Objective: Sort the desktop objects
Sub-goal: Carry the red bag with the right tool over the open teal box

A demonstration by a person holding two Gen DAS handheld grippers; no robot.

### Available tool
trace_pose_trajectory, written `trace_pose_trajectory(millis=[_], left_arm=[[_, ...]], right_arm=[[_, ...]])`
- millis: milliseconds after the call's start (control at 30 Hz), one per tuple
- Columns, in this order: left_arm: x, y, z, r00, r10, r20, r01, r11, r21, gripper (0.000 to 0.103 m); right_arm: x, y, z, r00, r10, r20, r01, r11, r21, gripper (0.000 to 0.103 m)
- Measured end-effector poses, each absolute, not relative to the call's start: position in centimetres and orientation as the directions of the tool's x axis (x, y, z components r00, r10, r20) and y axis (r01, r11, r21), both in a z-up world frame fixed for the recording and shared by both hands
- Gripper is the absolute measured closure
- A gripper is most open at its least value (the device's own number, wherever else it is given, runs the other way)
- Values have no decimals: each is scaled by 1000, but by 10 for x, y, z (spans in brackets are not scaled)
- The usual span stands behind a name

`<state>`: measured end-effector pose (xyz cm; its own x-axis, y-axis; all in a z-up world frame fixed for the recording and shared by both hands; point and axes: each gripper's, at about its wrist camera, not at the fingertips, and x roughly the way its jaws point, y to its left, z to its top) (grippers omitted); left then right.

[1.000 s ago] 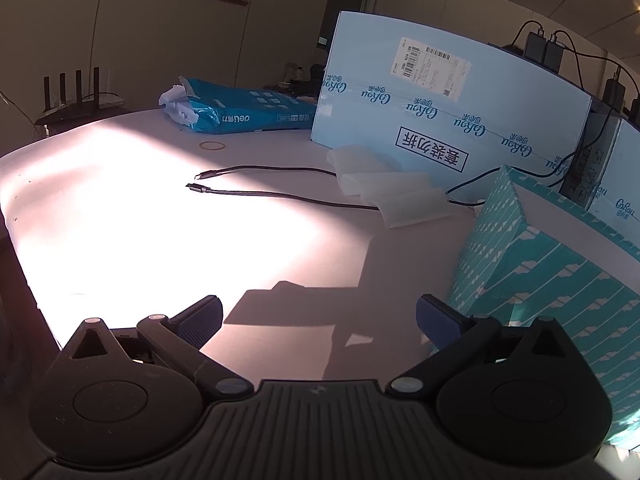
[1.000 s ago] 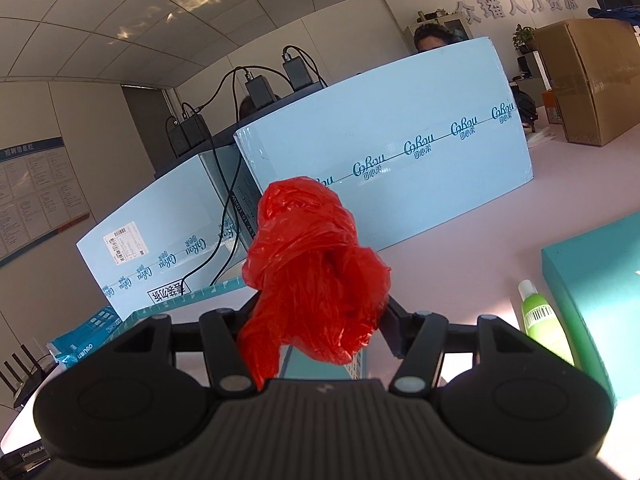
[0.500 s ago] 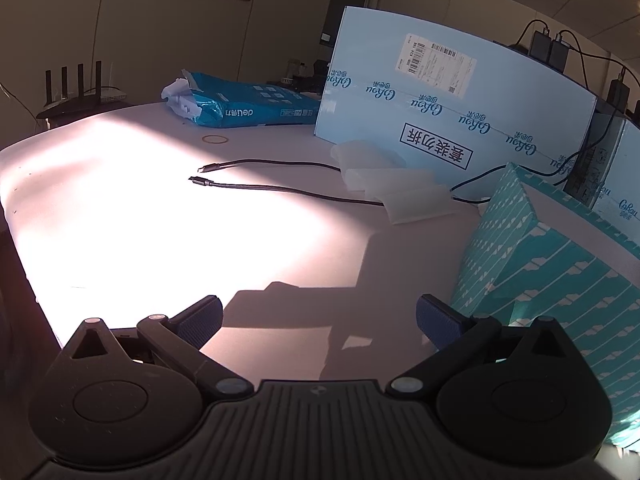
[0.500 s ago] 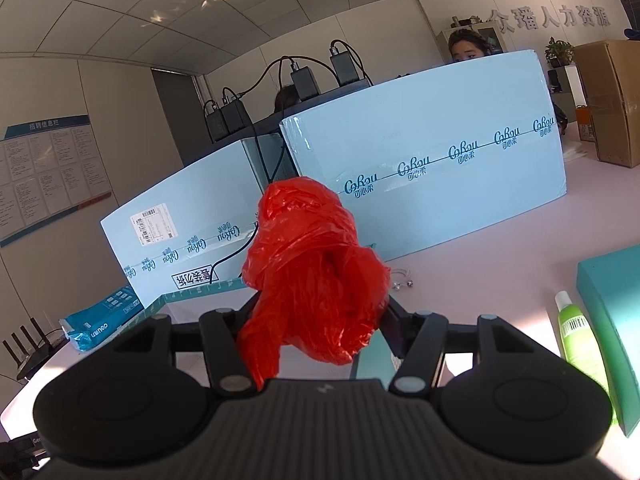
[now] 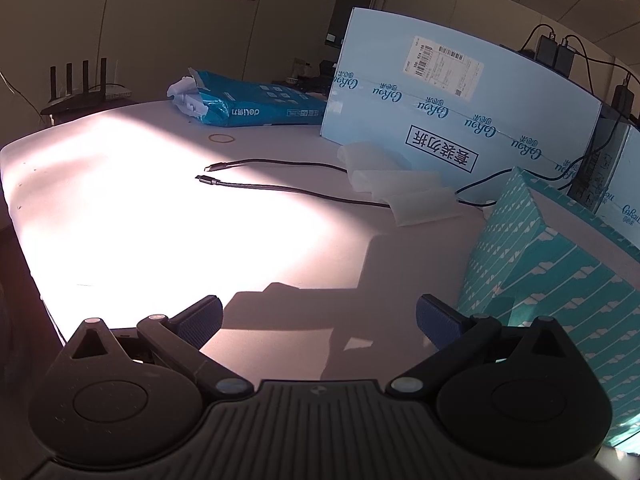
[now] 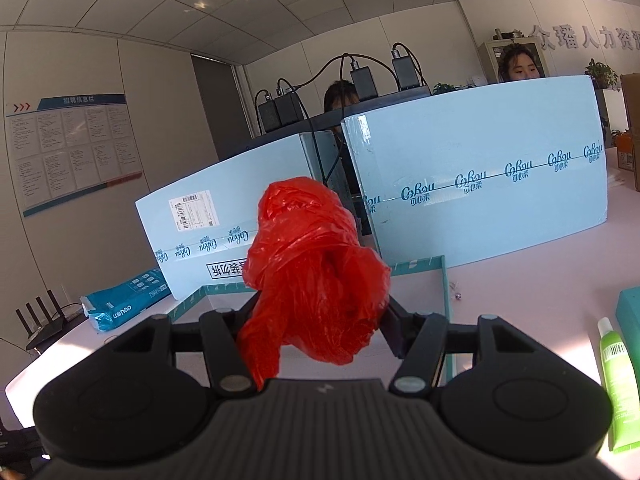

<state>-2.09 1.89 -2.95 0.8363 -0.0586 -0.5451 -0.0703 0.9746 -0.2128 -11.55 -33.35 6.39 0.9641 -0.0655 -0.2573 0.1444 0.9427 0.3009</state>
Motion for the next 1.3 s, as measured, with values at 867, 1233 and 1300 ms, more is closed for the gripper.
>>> trace_pose_trajectory(millis=[867, 1233, 1300], left_arm=[[-17, 21, -31, 834, -55, -549, -83, 971, -223, 0], [-21, 18, -25, 856, -35, -516, -78, 978, -194, 0], [-20, 19, -26, 853, -34, -520, -80, 978, -195, 0]], right_arm=[[-121, -343, 55, 955, -103, -277, 192, 929, 317, 41], [-113, -336, 55, 956, -78, -284, 171, 932, 318, 41], [-112, -335, 54, 955, -74, -288, 169, 932, 320, 41]])
